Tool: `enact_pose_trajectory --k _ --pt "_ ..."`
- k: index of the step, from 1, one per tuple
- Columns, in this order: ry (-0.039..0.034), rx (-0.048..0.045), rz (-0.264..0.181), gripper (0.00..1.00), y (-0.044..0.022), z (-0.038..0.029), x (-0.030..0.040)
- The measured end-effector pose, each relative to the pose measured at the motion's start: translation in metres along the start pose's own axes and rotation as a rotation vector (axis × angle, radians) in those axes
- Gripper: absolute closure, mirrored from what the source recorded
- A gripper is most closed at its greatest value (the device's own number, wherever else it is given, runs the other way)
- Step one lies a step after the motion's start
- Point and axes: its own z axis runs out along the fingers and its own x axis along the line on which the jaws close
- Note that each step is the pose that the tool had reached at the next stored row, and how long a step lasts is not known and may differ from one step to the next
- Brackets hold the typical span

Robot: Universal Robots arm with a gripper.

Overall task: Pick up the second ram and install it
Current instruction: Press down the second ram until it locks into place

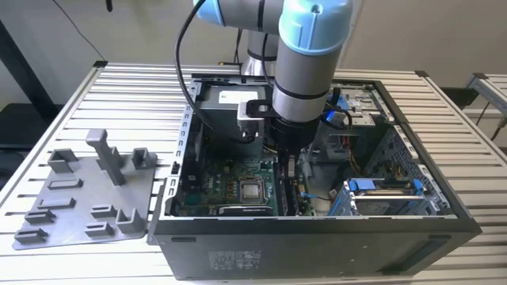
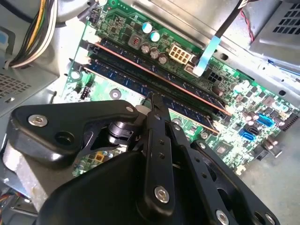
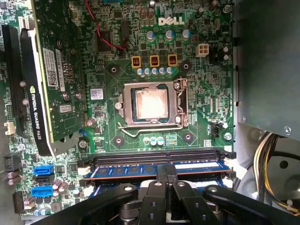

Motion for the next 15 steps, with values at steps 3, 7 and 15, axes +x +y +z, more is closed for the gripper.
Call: enact_pose_trajectory --k 3,7,15 --pt "0.0008 -0.0002 0.0 0.89 0.0001 0.0051 0.0003" --pt "0.0019 -0.0004 0.0 0.89 0.0004 0.012 0.0006" --pt "-0.0002 -0.0001 0.0 0.89 -0.0003 -0.0082 -0.0002"
